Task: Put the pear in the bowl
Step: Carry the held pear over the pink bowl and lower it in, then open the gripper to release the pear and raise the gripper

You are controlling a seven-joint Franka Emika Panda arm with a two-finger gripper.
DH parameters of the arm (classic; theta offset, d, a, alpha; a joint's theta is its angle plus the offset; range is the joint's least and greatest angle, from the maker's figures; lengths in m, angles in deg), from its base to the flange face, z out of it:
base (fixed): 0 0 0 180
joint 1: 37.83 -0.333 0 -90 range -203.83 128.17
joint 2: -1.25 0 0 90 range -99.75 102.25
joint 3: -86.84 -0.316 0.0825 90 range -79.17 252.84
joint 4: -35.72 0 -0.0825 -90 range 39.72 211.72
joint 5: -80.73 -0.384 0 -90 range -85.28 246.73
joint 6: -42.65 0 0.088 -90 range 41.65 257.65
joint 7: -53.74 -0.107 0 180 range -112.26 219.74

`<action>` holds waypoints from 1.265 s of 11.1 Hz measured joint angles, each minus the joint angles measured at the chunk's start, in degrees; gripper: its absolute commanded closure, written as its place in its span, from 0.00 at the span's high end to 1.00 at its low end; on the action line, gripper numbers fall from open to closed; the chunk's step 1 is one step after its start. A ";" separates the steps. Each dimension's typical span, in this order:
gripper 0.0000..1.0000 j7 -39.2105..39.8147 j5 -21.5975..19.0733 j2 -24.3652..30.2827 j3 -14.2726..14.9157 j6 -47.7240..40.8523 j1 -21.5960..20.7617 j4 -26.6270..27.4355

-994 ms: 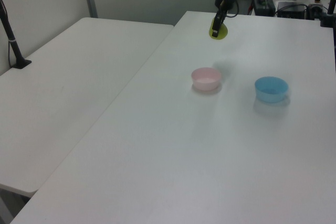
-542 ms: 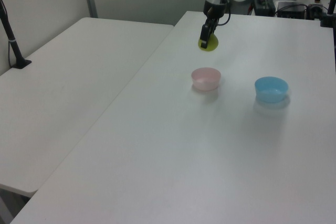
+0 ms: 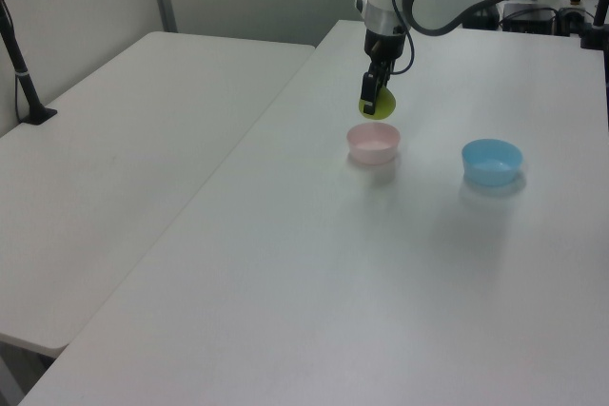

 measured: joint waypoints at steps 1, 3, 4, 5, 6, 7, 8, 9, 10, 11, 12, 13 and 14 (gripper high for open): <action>0.38 0.00 0.05 -0.73 0.00 2.53 0.00 1.15; 0.38 0.00 1.11 -1.84 0.00 6.70 -0.01 3.21; 0.38 0.00 1.50 -2.60 0.00 8.18 -0.01 3.82; 0.38 0.00 1.84 -3.53 0.00 9.15 -0.01 3.98; 0.39 0.00 2.09 -4.44 0.00 10.22 0.00 4.00; 0.50 0.00 2.18 -5.14 0.01 11.01 0.01 4.01; 0.61 0.00 2.21 -5.54 0.01 11.11 0.04 4.00; 0.84 0.00 2.49 -5.87 0.04 11.11 0.07 4.00; 0.89 0.00 2.70 -6.11 0.07 11.11 0.10 4.00; 0.94 0.00 2.79 -6.24 0.08 11.11 0.12 4.00; 0.94 0.00 2.82 -6.24 0.08 11.12 0.12 3.98; 0.94 0.00 2.82 -6.24 0.10 11.12 0.12 3.89; 0.95 0.00 2.83 -6.19 0.15 11.12 0.13 3.78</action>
